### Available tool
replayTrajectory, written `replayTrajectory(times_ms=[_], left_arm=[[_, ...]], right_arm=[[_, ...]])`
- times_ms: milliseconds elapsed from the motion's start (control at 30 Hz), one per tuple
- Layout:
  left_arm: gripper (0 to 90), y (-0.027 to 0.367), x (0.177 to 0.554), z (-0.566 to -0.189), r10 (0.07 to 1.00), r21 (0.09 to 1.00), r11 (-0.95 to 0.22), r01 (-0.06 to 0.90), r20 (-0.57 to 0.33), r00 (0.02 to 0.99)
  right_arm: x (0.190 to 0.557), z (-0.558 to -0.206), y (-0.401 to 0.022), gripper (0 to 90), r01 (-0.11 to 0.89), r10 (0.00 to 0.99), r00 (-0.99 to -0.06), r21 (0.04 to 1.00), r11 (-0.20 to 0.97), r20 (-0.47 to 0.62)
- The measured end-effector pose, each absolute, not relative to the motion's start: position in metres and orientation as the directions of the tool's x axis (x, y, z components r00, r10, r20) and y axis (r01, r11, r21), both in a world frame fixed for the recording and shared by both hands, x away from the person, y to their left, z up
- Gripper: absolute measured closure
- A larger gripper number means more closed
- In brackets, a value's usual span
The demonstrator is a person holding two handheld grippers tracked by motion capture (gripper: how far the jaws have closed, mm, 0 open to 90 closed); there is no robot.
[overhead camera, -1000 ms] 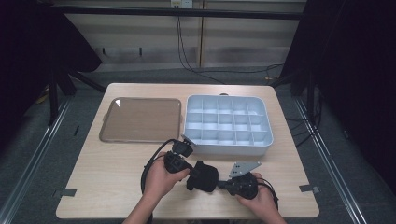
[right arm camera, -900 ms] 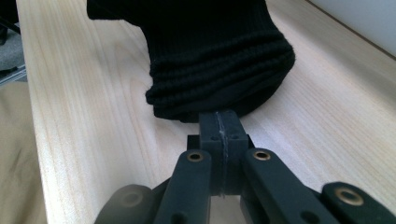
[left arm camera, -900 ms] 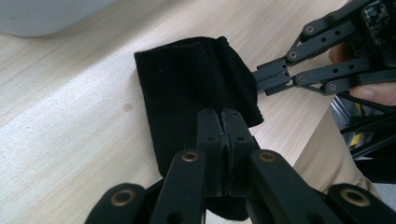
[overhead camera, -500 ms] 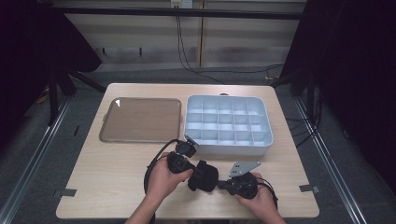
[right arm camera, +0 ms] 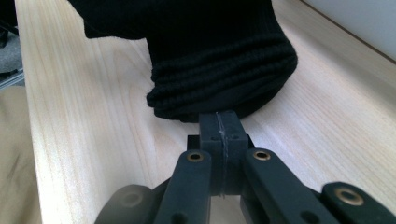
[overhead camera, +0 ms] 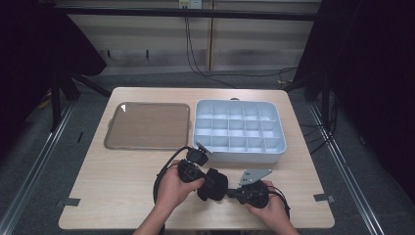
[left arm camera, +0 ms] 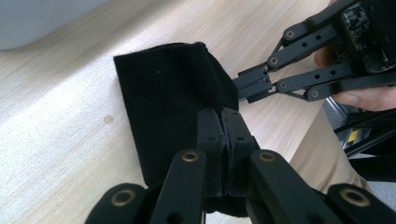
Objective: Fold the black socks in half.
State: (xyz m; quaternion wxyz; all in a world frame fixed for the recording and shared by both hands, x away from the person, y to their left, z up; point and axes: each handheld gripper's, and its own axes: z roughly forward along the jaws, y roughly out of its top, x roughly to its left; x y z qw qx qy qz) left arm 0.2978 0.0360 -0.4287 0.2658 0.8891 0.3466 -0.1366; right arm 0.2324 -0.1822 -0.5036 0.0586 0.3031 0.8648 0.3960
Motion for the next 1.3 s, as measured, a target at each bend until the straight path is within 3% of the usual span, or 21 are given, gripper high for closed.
replayTrajectory(times_ms=[1300], left_arm=[[87.4, 0.012, 0.299, -0.436, 0.535, 0.380, -0.636, 0.672, -0.410, 0.739]], right_arm=[[0.234, -0.503, -0.177, 90.0, 0.461, 0.562, -0.818, 0.721, 0.518, 0.119]])
